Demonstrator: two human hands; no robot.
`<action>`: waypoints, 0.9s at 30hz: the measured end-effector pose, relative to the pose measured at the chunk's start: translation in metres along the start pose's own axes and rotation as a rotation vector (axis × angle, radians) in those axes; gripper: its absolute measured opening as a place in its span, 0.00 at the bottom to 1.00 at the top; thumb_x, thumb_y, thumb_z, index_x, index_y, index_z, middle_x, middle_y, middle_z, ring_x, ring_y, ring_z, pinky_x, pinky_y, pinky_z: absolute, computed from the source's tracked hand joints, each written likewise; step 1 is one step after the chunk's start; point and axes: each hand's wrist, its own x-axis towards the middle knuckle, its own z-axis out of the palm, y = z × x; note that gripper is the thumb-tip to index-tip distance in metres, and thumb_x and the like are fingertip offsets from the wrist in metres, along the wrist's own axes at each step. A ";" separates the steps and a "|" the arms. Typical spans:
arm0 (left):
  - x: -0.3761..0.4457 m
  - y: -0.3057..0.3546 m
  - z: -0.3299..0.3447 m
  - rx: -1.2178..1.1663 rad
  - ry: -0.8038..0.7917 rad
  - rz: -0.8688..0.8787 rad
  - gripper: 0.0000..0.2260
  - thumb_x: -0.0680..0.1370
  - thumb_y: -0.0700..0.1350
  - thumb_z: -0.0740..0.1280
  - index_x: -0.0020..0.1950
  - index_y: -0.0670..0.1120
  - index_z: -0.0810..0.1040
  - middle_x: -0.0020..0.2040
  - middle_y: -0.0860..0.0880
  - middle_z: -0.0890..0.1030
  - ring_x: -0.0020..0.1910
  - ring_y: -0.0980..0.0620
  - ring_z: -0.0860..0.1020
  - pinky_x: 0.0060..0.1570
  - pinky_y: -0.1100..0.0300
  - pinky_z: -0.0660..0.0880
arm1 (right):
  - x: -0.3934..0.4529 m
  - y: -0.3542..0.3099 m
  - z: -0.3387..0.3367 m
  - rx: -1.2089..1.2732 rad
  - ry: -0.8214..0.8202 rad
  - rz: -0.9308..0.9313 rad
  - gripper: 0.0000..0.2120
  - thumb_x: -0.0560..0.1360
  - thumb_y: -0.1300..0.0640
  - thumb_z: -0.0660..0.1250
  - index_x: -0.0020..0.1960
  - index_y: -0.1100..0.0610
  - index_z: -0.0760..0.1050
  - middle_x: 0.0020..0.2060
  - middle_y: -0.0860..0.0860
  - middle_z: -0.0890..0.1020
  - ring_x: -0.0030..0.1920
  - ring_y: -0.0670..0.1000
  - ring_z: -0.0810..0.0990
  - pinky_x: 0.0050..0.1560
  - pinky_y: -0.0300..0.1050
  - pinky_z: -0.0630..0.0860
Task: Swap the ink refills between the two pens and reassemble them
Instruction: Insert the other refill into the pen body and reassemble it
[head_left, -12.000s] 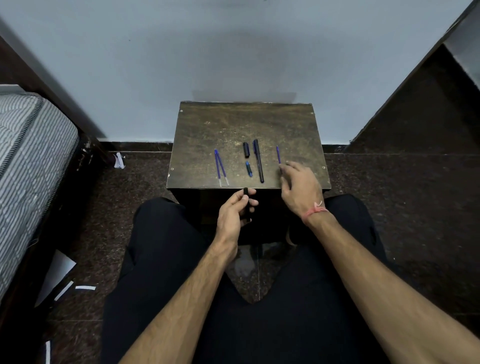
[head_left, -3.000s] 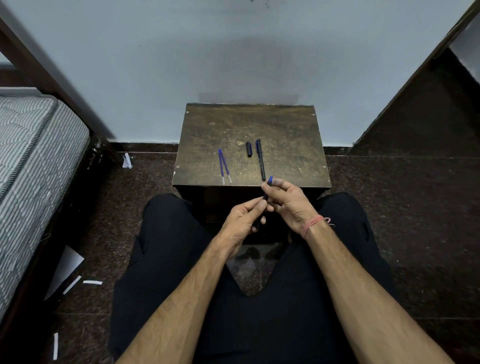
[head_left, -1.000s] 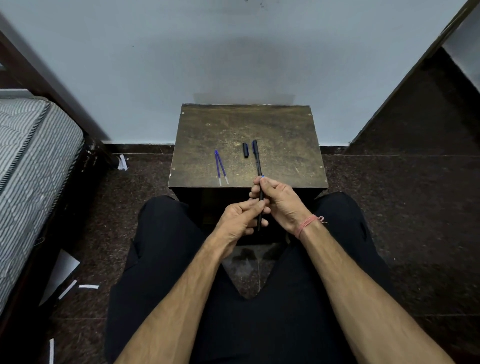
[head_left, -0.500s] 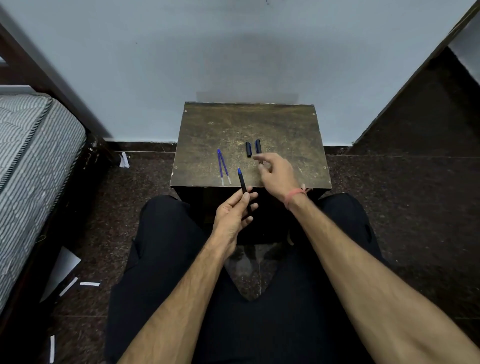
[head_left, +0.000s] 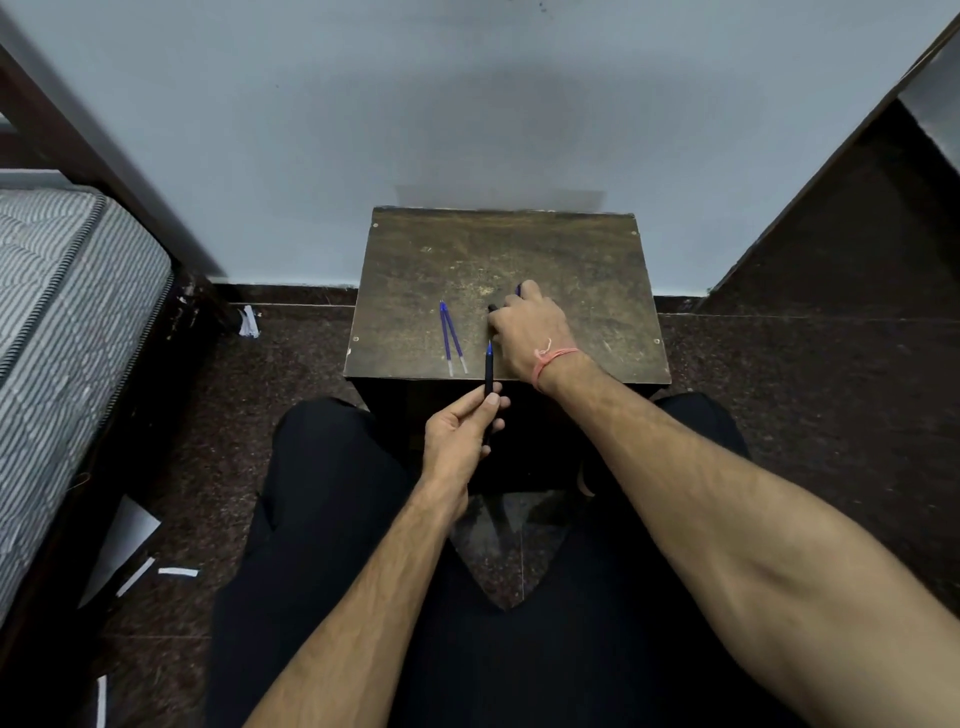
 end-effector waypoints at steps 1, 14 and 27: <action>0.001 0.000 0.000 0.018 0.023 0.014 0.11 0.85 0.47 0.72 0.67 0.52 0.87 0.55 0.54 0.91 0.48 0.58 0.83 0.40 0.67 0.75 | -0.002 -0.002 -0.001 0.021 0.008 0.012 0.11 0.86 0.54 0.65 0.63 0.54 0.84 0.58 0.53 0.86 0.69 0.57 0.73 0.60 0.52 0.78; -0.004 -0.004 0.007 0.161 -0.079 0.041 0.09 0.87 0.48 0.69 0.64 0.53 0.87 0.55 0.54 0.91 0.43 0.62 0.83 0.37 0.68 0.73 | -0.074 0.021 0.027 1.540 0.238 0.525 0.13 0.78 0.70 0.76 0.54 0.57 0.75 0.50 0.57 0.88 0.52 0.55 0.88 0.55 0.49 0.86; -0.011 -0.003 0.012 0.237 -0.286 -0.081 0.12 0.84 0.53 0.67 0.59 0.57 0.90 0.48 0.54 0.88 0.35 0.61 0.77 0.35 0.64 0.67 | -0.110 0.040 0.033 2.442 0.016 0.520 0.19 0.85 0.67 0.65 0.73 0.53 0.77 0.56 0.50 0.86 0.56 0.49 0.85 0.56 0.45 0.85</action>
